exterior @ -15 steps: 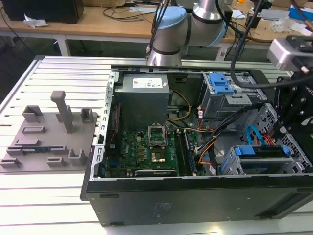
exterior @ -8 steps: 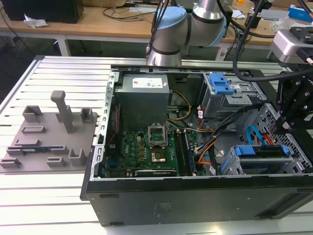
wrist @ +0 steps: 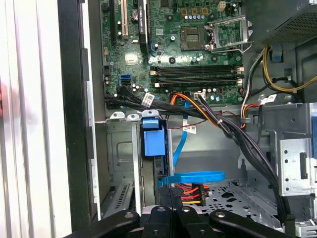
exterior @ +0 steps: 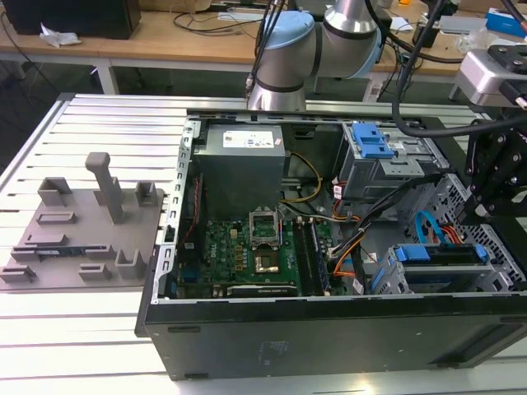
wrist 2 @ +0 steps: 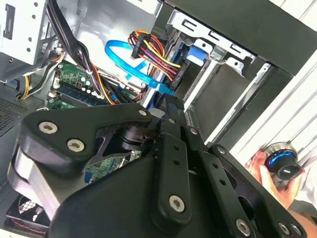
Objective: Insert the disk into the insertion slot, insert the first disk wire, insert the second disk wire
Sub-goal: 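Insert the second disk wire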
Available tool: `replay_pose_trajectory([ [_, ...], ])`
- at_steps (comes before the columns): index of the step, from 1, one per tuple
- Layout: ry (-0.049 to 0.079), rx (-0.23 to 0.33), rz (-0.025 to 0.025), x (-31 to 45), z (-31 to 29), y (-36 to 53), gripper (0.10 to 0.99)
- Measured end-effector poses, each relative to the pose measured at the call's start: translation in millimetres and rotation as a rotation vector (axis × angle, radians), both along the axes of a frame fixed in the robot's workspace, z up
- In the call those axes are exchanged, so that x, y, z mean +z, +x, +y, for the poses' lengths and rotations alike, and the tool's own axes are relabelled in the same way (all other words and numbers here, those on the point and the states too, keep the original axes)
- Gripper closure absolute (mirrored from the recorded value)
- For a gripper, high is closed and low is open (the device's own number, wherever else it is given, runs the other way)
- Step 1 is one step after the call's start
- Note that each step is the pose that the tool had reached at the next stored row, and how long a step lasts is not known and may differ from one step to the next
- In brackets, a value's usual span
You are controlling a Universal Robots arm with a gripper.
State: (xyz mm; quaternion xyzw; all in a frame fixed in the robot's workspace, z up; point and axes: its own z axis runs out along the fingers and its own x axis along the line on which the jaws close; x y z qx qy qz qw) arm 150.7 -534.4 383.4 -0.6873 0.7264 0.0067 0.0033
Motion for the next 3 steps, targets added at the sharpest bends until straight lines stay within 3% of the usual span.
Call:
replay_pose_trajectory([
  [3,0.001,0.000,0.0000,0.0,0.0,0.0,0.980],
])
